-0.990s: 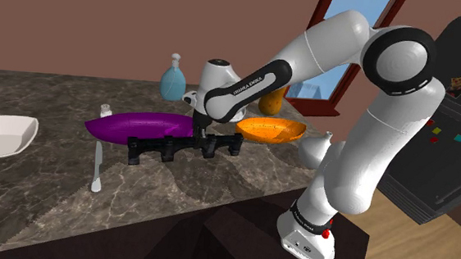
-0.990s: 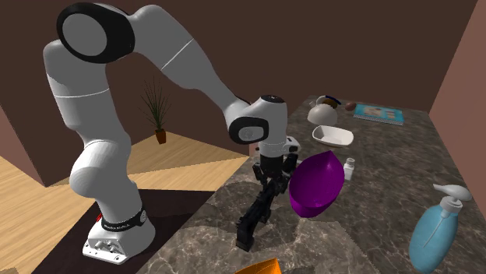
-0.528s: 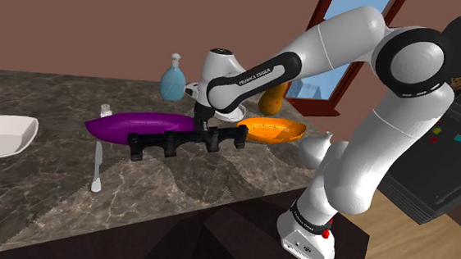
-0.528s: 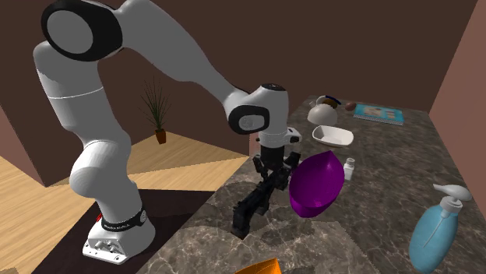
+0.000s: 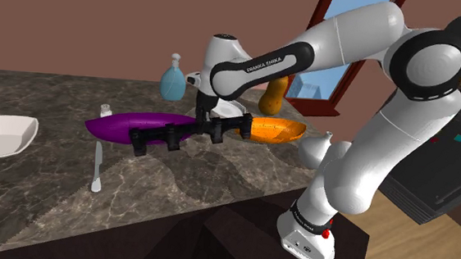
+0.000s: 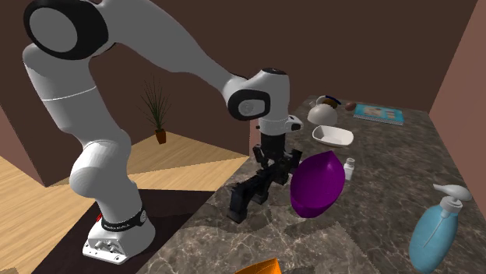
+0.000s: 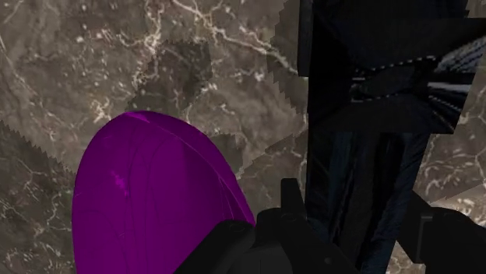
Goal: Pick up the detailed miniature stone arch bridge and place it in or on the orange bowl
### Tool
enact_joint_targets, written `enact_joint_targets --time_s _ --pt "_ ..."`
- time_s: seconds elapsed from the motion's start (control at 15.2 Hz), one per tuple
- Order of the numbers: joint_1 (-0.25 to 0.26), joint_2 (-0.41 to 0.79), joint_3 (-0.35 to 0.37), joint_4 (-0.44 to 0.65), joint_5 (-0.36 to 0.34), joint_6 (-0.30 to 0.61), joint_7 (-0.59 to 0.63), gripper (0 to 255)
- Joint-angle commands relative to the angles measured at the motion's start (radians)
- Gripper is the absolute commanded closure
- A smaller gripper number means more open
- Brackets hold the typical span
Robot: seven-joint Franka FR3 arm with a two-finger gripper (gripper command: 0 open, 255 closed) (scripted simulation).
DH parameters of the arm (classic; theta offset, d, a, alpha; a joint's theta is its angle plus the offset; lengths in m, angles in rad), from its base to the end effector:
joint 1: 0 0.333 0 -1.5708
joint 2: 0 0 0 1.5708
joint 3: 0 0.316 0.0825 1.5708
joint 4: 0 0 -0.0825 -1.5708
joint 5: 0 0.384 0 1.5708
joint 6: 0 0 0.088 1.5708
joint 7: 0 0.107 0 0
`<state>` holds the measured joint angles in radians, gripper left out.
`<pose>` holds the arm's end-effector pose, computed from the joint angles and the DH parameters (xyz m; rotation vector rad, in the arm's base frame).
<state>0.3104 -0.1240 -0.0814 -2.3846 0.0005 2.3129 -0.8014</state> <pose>0.4723 0.1100 0.3736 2.7288 1.5451 0.0827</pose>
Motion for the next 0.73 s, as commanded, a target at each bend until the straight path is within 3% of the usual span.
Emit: enact_joint_targets --time_s 0.0,0.66 --pt "0.000 -0.014 0.000 0.018 -0.001 -0.031 0.001 255" --pt "-0.001 -0.076 0.002 0.096 -0.007 -0.171 0.006 255"
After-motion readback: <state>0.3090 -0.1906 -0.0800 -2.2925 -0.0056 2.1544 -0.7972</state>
